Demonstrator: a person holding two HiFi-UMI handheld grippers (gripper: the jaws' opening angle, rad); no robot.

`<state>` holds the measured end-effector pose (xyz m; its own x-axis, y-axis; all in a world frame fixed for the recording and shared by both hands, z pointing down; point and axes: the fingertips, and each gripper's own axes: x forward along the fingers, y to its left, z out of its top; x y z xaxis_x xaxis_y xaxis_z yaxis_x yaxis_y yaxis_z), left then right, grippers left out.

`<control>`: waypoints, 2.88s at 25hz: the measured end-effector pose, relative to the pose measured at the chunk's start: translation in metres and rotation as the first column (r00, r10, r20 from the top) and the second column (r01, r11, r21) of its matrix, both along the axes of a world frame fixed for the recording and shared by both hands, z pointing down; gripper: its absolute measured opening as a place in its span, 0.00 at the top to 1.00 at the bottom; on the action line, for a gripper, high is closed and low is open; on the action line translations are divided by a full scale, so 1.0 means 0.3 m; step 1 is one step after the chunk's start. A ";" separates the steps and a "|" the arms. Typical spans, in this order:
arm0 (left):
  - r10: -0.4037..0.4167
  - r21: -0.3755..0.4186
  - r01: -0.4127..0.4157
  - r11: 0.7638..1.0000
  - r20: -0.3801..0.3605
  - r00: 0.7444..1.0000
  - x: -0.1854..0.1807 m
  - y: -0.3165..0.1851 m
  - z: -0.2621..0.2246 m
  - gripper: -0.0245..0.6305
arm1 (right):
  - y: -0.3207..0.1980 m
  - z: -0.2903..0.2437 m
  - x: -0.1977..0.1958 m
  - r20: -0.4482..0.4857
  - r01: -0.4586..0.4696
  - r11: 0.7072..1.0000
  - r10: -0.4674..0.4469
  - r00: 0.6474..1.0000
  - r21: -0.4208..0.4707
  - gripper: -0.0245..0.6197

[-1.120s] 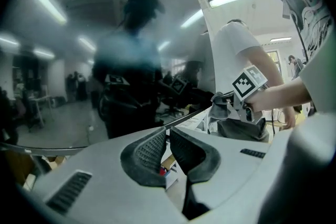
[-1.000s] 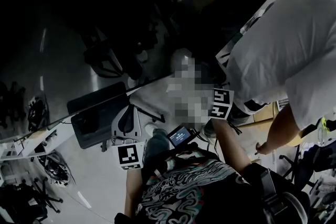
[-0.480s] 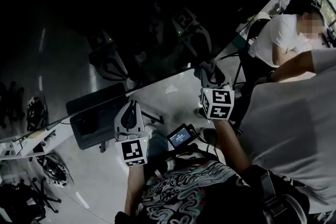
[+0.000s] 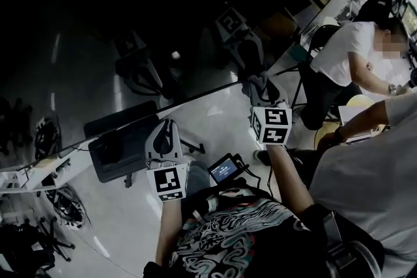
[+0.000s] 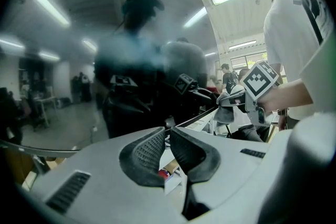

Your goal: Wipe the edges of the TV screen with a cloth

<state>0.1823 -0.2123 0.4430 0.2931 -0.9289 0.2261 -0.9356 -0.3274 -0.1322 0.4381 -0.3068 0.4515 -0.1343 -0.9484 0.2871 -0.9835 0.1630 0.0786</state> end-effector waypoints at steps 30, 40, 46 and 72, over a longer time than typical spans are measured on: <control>-0.043 0.015 0.042 0.999 0.038 0.998 -0.027 -0.064 -0.030 0.91 | 0.010 0.011 -0.089 0.023 0.091 0.996 -0.091 0.996 -0.019 0.70; -0.055 0.014 0.055 0.998 0.032 0.998 -0.038 -0.054 -0.039 0.91 | 0.025 0.005 -0.132 0.042 0.124 0.992 -0.123 0.992 -0.026 0.70; -0.066 0.016 0.065 0.998 0.032 0.997 -0.055 -0.044 -0.045 0.91 | 0.039 0.003 -0.185 0.053 0.157 0.987 -0.155 0.987 -0.034 0.70; -0.119 0.028 0.117 0.993 0.060 0.991 -0.086 -0.001 -0.048 0.91 | 0.074 0.005 -0.268 0.076 0.228 0.972 -0.225 0.971 -0.046 0.70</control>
